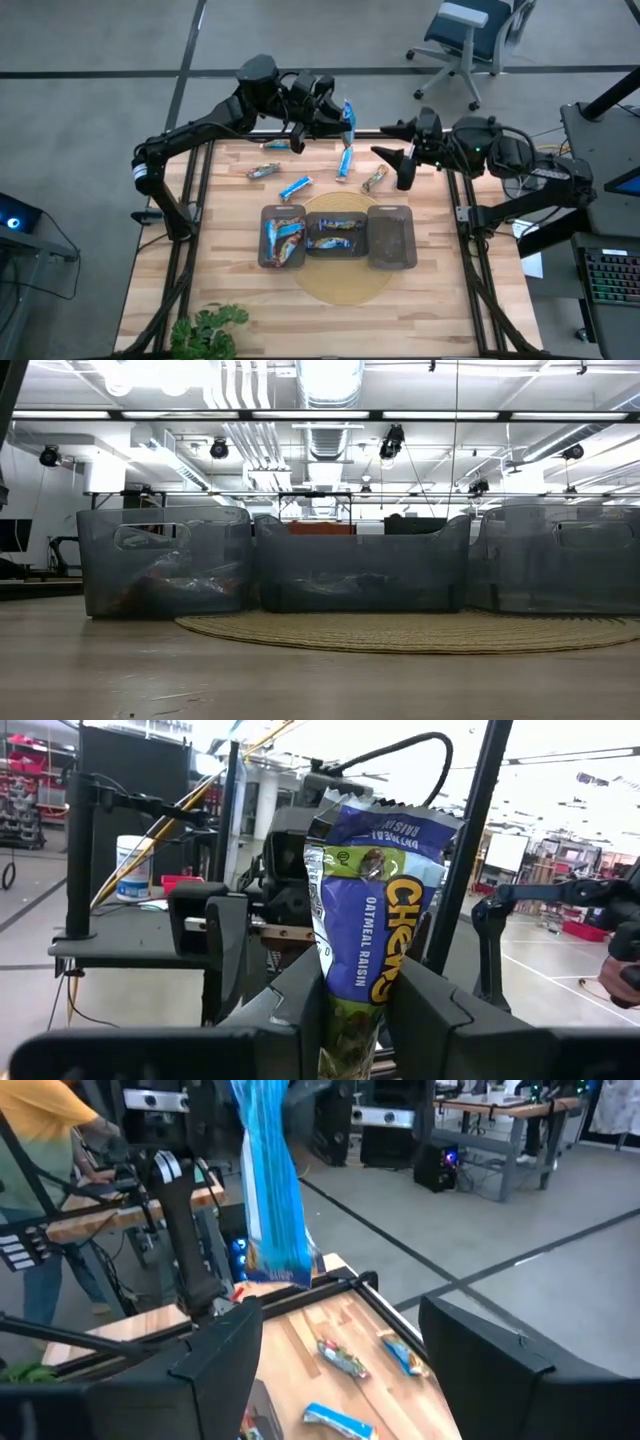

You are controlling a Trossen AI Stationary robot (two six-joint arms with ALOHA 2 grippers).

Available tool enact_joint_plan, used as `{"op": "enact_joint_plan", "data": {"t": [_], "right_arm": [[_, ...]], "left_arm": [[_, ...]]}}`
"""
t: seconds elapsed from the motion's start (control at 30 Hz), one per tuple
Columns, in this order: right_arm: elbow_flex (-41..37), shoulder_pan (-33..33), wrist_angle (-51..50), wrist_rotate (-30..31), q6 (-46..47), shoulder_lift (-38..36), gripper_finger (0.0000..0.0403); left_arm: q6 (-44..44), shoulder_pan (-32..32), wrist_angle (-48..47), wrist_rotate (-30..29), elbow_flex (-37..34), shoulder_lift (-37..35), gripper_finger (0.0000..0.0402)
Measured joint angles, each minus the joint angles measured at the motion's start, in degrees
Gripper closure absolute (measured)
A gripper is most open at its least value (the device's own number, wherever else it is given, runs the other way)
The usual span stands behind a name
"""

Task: Pick and place Granola Bars by type
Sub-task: Put the blue granola bar into the center black bin

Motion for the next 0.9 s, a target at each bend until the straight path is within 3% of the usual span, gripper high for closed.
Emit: {"op": "enact_joint_plan", "data": {"t": [0.3,0.9], "right_arm": [[4.07,0.00,0.11,-4.79,-1.18,3.99,0.0147],[7.11,-3.37,1.78,-5.90,-2.69,8.83,0.0143]], "left_arm": [[-0.13,-0.24,-1.54,-4.91,0.00,-0.09,0.0324],[0.44,-1.03,-2.75,-4.94,0.00,-0.15,0.0323]]}}
